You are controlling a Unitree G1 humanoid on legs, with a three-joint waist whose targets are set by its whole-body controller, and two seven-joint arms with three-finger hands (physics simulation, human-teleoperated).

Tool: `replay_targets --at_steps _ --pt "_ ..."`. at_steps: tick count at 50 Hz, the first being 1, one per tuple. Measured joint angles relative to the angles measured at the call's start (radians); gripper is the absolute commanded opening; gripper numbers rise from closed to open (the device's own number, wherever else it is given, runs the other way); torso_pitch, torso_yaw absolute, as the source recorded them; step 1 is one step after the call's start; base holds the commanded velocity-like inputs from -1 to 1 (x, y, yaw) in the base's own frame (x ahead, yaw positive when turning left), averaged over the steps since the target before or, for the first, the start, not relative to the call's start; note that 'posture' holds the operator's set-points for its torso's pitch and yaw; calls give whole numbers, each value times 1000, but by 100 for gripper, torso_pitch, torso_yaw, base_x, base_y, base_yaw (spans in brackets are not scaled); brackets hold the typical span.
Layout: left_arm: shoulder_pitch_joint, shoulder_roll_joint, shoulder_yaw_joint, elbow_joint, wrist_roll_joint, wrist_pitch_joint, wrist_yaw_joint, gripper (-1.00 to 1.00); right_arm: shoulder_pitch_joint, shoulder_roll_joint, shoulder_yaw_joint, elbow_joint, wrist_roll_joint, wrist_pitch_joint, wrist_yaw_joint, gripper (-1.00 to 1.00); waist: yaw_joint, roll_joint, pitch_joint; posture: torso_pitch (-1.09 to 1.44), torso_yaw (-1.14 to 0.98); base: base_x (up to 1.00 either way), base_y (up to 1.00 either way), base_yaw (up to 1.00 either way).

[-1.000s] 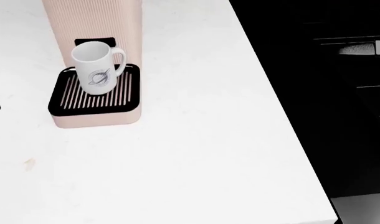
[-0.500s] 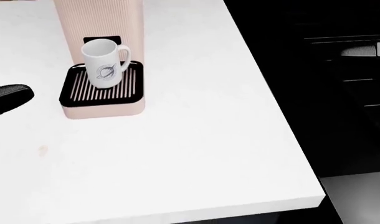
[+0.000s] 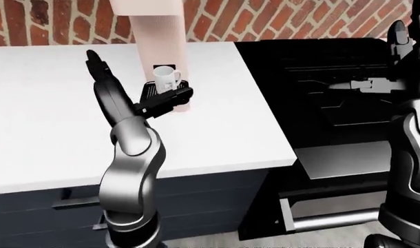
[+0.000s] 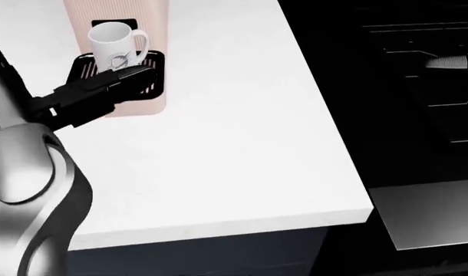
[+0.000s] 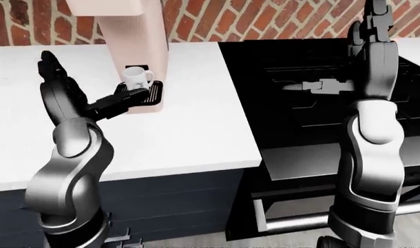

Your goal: Pick the mug from under the coffee machine dispenser and place it on the counter.

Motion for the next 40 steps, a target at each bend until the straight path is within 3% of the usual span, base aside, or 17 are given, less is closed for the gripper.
replay_targets --at_steps 10,23,40 --pt "-46 -71 -45 138 28 -71 41 100 -3 -6 -2 -2 0 4 1 100 0 -2 -9 0 0 0 0 0" --pt "-57 -130 -54 327 0 -186 97 100 -3 -10 -3 -1 7 6 -2 100 4 -12 -15 0 0 0 0 0" --pt "-143 -116 -44 488 -57 -287 151 100 2 -11 -8 2 12 0 -4 100 6 -13 -12 0 0 0 0 0"
